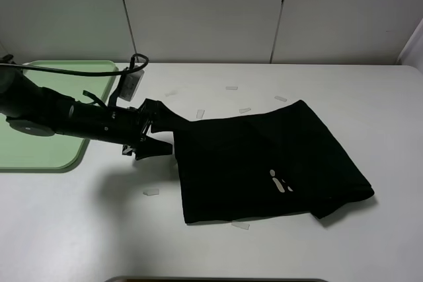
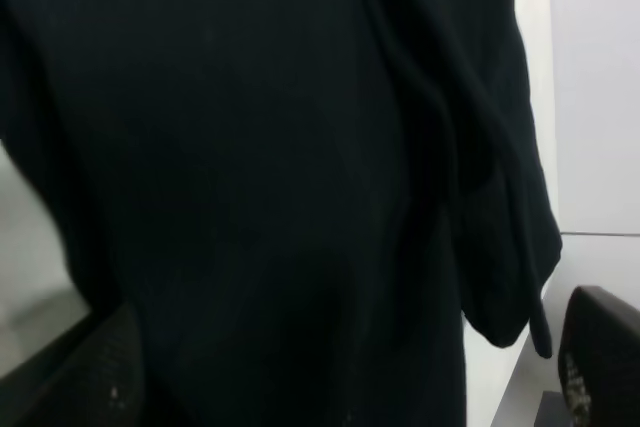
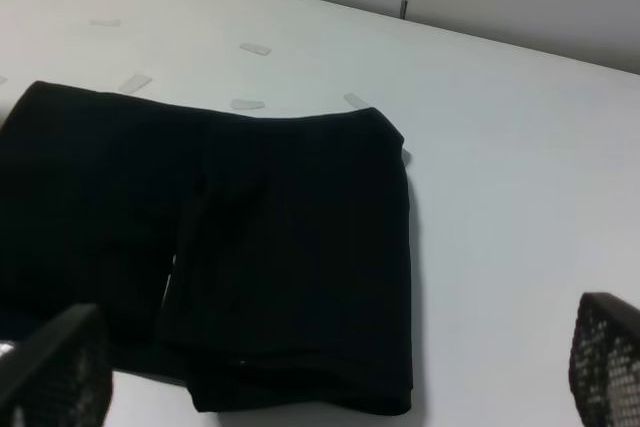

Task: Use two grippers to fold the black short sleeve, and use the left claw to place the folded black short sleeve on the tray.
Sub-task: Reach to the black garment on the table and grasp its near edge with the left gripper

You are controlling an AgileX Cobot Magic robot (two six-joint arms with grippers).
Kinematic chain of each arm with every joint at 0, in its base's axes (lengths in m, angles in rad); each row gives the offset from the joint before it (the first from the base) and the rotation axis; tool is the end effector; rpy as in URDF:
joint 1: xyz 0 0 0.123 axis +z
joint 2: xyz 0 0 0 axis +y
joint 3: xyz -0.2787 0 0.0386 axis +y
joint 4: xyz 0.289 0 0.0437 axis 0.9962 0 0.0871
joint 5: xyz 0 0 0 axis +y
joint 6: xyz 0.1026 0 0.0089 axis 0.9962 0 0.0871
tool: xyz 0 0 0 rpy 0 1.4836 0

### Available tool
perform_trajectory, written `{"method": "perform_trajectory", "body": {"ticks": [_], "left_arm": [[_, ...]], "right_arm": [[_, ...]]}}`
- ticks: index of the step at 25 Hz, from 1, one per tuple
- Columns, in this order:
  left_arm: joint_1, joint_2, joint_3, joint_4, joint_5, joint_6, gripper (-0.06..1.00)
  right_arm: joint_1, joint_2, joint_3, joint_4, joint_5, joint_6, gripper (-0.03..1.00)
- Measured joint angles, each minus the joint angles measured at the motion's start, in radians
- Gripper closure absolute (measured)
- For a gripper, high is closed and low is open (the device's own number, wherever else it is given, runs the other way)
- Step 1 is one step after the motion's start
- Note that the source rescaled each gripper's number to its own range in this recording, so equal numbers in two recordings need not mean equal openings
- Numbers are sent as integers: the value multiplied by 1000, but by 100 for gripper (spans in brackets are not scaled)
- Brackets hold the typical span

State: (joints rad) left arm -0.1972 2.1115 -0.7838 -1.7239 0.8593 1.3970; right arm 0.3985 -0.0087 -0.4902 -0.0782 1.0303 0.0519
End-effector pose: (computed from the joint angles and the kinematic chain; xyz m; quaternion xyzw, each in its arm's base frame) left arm 0.3002 -0.1386 0.0124 0.0101 0.8888 -0.4472 0.0997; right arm 0.0457 0.0117 0.2917 -0.1448 0.8324 0.0811 0.5288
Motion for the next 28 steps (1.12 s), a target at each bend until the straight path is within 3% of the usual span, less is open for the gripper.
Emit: {"method": "perform_trajectory", "body": {"ticks": [5,13,17,28], "left_arm": [[0,10,-2,46,-4,-18,12],[0,10,-3,143,-64,-185,13],[-15,7,-7,135,-110,-223,15],[-148,-1,-53,58,-214,-194,16]], "right_arm": [[0,0,0,0,0,0,-3],[0,0,0,0,0,0,-3],[0,0,0,0,0,0,-3],[0,0,0,0,0,0,-3]]}}
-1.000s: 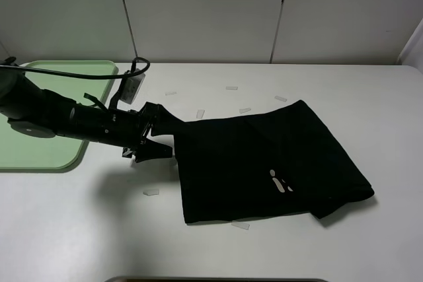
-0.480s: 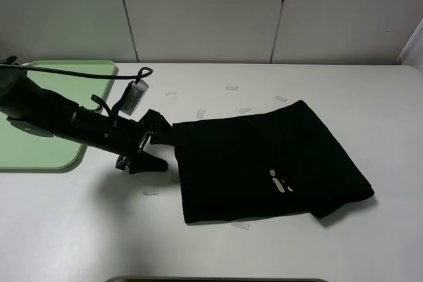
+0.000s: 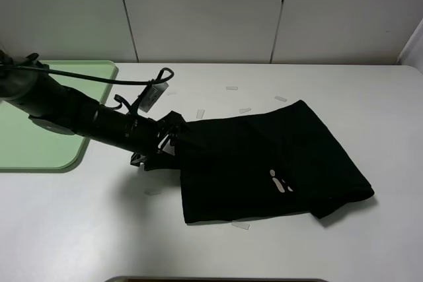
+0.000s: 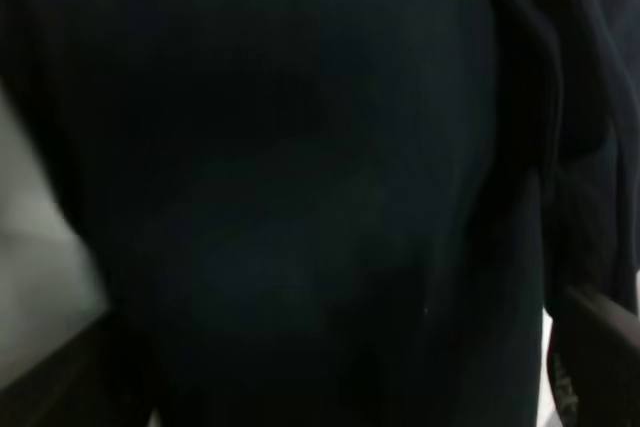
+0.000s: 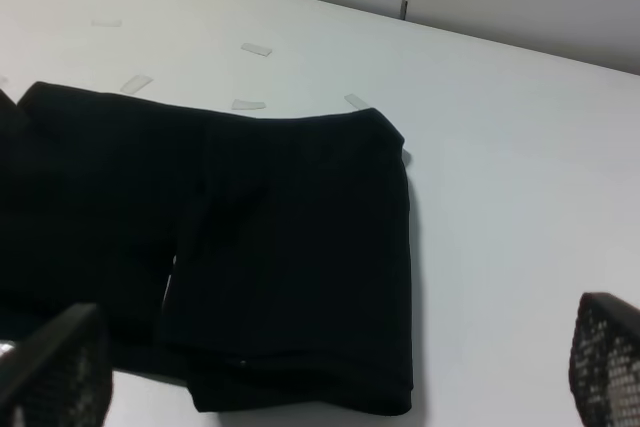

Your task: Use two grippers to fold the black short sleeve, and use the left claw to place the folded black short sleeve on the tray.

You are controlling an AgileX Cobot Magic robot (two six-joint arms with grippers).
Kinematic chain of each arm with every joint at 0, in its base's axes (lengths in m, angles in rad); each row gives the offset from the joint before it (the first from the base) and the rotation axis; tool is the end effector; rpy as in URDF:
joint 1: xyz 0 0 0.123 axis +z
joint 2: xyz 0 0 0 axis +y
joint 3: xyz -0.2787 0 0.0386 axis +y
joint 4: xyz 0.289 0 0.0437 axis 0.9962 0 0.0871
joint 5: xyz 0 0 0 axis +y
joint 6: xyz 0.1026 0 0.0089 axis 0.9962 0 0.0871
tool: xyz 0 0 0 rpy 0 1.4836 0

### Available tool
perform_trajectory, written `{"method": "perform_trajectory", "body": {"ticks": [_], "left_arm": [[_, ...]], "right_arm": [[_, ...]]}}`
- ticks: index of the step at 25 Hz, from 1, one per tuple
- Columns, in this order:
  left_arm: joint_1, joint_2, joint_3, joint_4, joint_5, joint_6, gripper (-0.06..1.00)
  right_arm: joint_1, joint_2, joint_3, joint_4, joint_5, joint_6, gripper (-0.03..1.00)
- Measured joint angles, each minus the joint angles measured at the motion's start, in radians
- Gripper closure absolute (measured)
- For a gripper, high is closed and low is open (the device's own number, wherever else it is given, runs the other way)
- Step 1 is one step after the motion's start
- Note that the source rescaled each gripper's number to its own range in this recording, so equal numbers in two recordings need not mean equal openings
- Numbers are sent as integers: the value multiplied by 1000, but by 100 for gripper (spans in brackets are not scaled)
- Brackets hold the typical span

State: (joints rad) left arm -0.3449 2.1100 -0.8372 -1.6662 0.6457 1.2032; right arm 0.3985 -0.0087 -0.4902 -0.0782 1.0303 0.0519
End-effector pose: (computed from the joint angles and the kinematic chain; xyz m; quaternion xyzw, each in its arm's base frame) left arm 0.2984 -0.1728 0.0049 0.0058 0.9270 -0.3680 0.0723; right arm 0.0457 0.0117 0.2917 -0.1448 0.8324 0.0811 0.5288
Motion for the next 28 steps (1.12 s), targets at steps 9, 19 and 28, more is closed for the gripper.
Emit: {"method": "perform_trajectory", "body": {"ticks": [9,19,28], "left_arm": [[-78,5,-53,8,-146,16,55],[-56,9,-57,126,-151,11,94],[97,-136,-72,680,-233,-217,94]], "right_arm": [[0,0,0,0,0,0,-3],[0,0,0,0,0,0,-3],[0,0,0,0,0,0,-3]]}}
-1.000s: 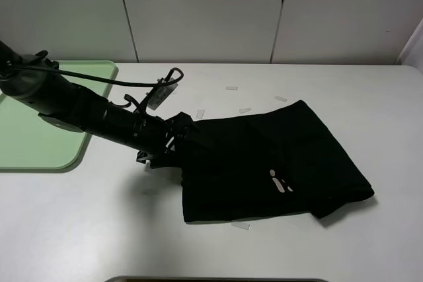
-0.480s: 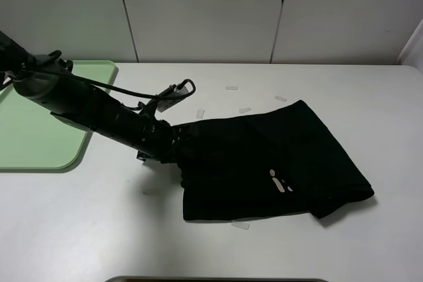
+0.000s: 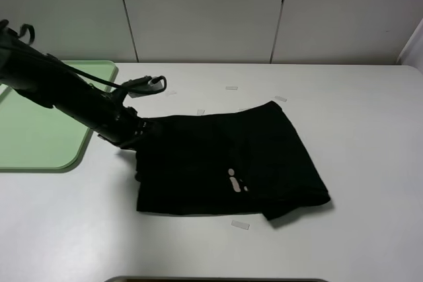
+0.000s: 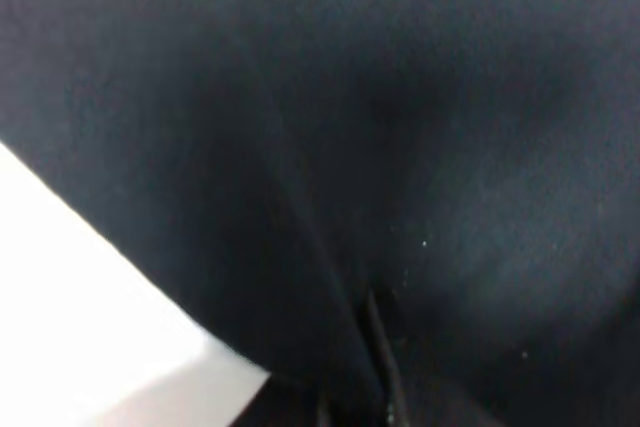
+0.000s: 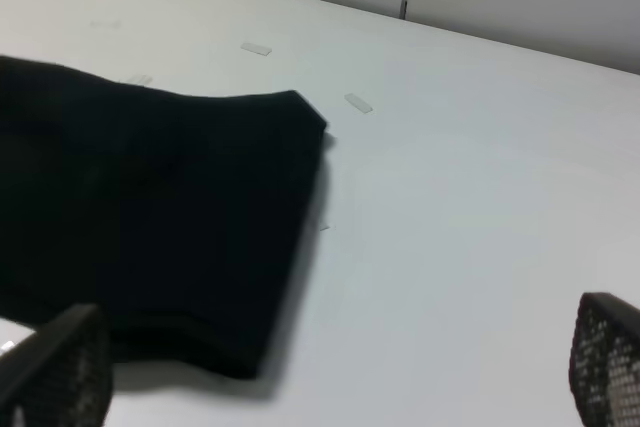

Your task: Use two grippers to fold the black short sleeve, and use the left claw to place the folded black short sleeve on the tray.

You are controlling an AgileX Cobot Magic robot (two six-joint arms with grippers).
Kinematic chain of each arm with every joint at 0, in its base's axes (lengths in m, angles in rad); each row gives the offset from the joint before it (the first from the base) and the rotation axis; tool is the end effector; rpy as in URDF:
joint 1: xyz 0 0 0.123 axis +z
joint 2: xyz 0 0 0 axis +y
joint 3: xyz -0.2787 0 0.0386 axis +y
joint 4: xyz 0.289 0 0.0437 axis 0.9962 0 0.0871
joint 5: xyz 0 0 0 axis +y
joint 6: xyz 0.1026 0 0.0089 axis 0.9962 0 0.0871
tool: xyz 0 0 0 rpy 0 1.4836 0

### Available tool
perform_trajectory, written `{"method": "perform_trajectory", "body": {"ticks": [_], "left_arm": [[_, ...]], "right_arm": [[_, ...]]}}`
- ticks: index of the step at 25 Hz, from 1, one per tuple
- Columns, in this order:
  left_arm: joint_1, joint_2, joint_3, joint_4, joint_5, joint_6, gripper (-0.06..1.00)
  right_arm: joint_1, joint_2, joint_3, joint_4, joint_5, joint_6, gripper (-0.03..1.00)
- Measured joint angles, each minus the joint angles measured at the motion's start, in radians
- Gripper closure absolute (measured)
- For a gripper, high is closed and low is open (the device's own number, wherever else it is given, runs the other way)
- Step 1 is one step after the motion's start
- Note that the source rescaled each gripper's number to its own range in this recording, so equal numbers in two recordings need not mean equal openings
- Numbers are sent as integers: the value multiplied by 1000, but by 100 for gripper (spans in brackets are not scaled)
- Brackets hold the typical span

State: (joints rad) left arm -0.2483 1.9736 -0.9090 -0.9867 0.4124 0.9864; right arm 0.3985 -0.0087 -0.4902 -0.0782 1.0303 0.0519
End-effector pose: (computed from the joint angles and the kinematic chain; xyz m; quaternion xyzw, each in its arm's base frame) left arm 0.3375 -0.1212 0.0417 0.1694 0.9554 -0.1842 0.1566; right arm 0.0457 0.0117 0.2917 -0.1448 0.8324 0.0811 0.5288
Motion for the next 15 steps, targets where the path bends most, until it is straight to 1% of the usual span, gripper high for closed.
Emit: {"method": "perform_trajectory", "body": {"ticks": [4,6,7,9,11,13,15], "left_arm": [[64,-33,-77,286,10,-147,94],[79,-37,-126,392,33,-225,94],[81,-37,-147,429,59,-253,94],[81,-37,-190,454,131,-294,94],[78,-37,-220,453,229,-310,94],[66,-37,-249,441,318,-314,94],[52,-37,-275,413,400,-316,94]], "right_arm": [[0,0,0,0,0,0,-3],[0,0,0,0,0,0,-3],[0,0,0,0,0,0,-3],[0,0,0,0,0,0,-3],[0,0,0,0,0,0,-3],[0,0,0,0,0,0,-3],[0,0,0,0,0,0,-3]]}}
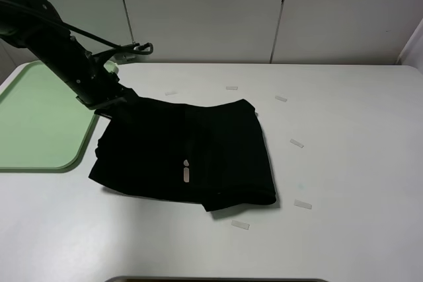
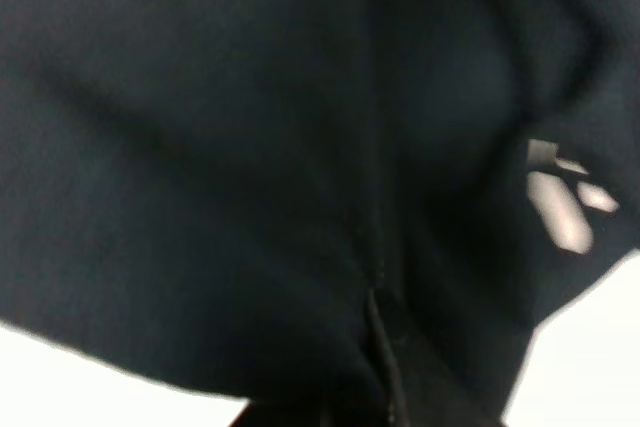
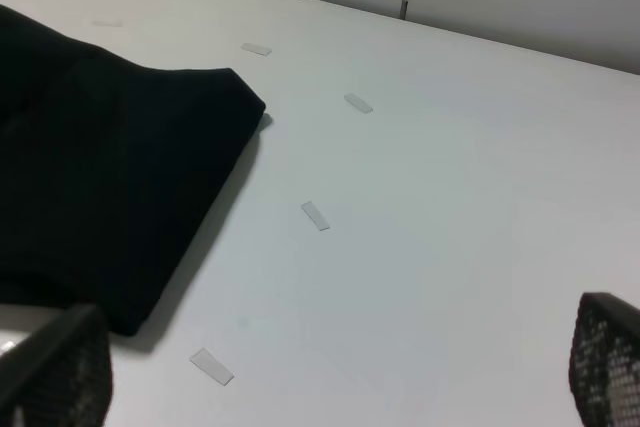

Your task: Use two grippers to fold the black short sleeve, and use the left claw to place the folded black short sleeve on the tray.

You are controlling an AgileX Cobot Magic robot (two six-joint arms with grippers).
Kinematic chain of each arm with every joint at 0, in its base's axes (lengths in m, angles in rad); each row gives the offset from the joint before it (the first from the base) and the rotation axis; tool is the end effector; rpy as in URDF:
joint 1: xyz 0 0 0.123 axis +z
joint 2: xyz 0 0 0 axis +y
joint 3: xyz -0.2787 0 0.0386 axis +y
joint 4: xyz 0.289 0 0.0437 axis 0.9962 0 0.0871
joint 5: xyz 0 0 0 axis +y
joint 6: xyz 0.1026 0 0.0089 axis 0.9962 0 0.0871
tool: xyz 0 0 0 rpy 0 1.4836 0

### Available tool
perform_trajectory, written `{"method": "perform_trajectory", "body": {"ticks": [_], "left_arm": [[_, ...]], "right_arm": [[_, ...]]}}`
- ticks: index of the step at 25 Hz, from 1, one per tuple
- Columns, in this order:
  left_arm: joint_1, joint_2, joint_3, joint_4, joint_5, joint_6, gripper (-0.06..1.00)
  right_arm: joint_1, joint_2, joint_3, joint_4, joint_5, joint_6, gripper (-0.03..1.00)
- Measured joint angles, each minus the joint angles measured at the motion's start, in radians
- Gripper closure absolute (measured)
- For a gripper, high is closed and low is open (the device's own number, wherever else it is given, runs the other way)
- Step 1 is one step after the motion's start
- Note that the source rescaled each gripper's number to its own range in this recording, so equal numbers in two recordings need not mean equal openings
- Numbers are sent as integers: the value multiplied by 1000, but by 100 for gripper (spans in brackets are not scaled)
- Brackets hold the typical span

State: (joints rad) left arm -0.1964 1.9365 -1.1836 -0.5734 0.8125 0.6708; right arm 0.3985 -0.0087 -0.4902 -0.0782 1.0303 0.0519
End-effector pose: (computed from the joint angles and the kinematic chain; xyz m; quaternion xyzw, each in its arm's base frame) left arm 0.3778 -0.1166 0.1106 0.2349 0.9471 -0.1977 0.0935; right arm 0.0457 0.0117 0.2917 -0.1448 0.8324 0.0811 0.5288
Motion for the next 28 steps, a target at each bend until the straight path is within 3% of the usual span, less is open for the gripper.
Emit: {"method": "perform_trajectory", "body": {"ticks": [3,7,17,28], "left_arm": [[-26,0,-40,-55,76,-1,94],[-61,0,-69,-145,61,17,94],[-185,0,-74,-351,-184,116,94],[-360,0,-74,-406,-381,145,94]], "right_arm": [[0,0,0,0,0,0,-3],[0,0,0,0,0,0,-3],[0,0,0,0,0,0,-3],[0,0,0,0,0,0,-3]]}}
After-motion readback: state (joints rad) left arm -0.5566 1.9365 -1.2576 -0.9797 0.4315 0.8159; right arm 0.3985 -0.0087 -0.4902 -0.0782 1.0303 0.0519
